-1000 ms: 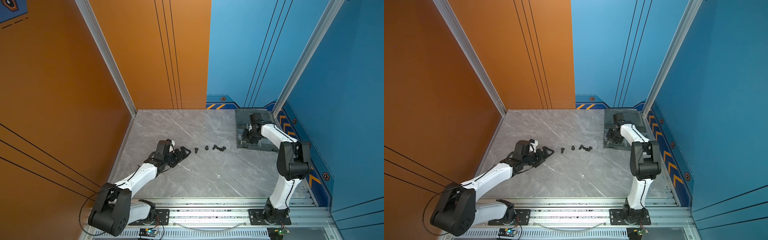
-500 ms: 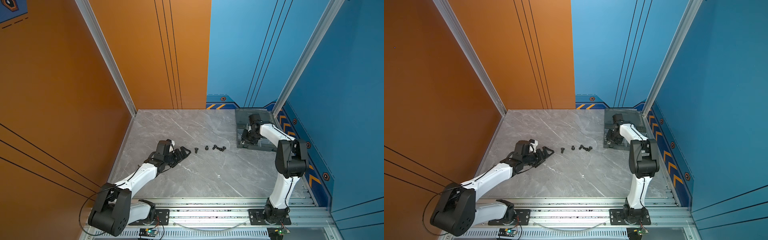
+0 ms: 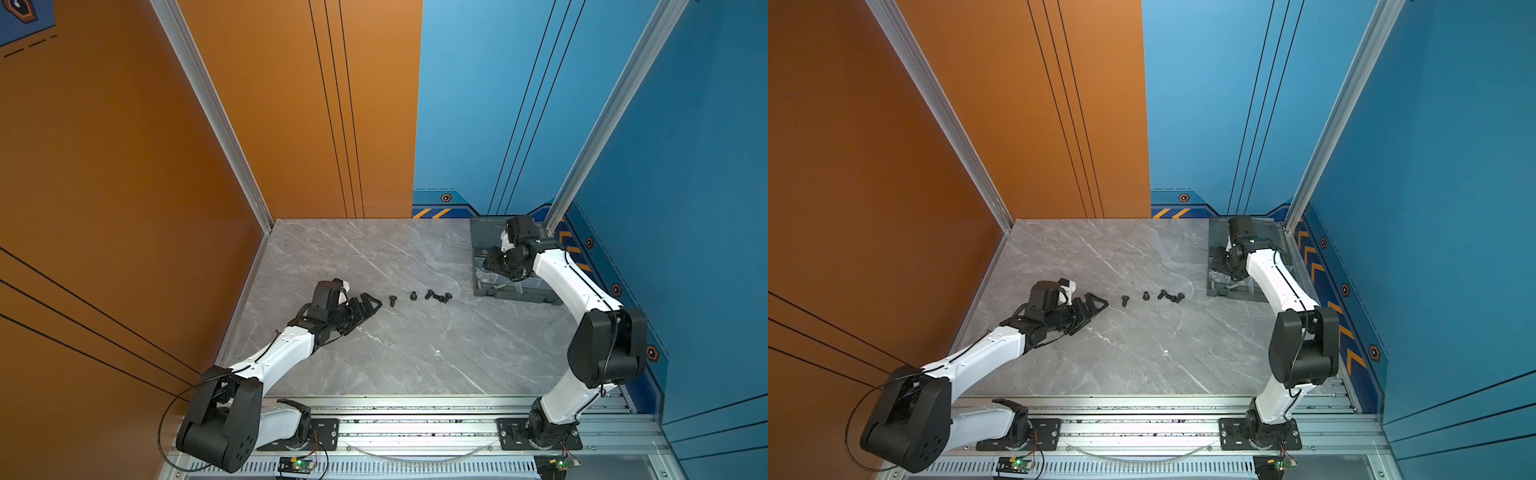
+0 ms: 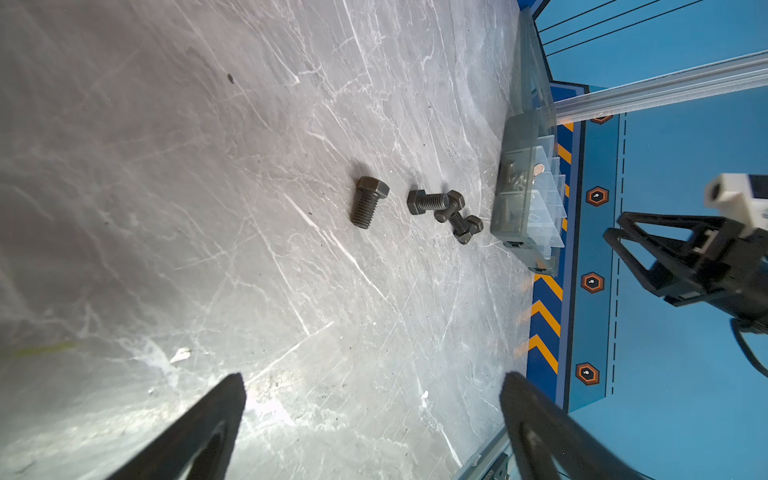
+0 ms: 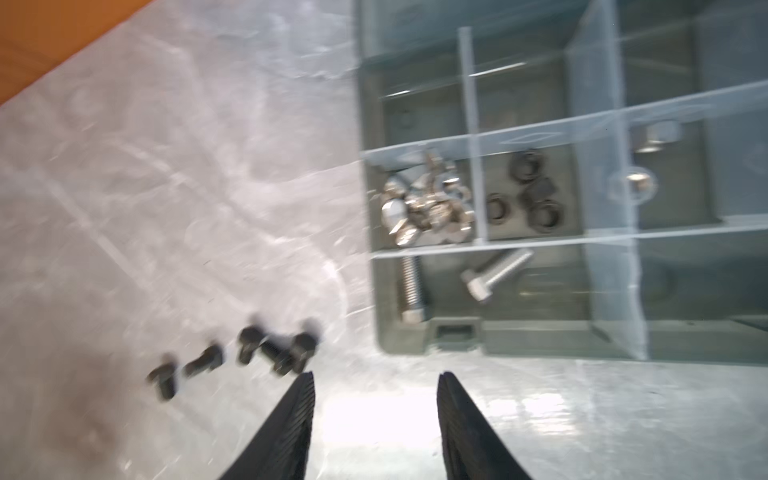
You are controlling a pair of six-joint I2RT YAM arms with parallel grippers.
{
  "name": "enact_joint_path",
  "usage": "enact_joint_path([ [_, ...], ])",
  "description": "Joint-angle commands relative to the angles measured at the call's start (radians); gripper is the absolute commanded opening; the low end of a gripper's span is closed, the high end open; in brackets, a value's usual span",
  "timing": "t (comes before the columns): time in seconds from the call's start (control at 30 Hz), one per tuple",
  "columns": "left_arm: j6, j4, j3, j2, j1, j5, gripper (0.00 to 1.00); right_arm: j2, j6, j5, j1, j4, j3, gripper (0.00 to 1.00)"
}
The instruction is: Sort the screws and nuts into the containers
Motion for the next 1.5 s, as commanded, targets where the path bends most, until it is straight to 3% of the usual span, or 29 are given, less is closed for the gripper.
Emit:
enact_joint_path([
  [0.0,0.017,-0.011,-0.001,-0.004,0.002,-0.011,0.98,-0.007,-0.086,-0.073,0.075,0.010,-0.033,0.51],
  [0.2,0.015,-0.009,-0.001,-0.004,-0.001,-0.008,0.98,0.045,-0.226,-0.021,0.235,0.026,-0.016,0.52],
  [0.6,0.012,-0.013,-0.008,-0.018,0.003,-0.005,0.98,0.221,-0.197,-0.024,0.405,0.156,0.051,0.52],
  [1.13,0.012,-0.005,-0.005,-0.006,0.005,-0.002,0.98,0.392,-0.153,0.049,0.458,0.207,0.155,0.50],
  [1.47,0.014,-0.005,-0.006,-0.005,0.010,-0.003,0.98,0.490,-0.153,0.104,0.481,0.168,0.236,0.42],
])
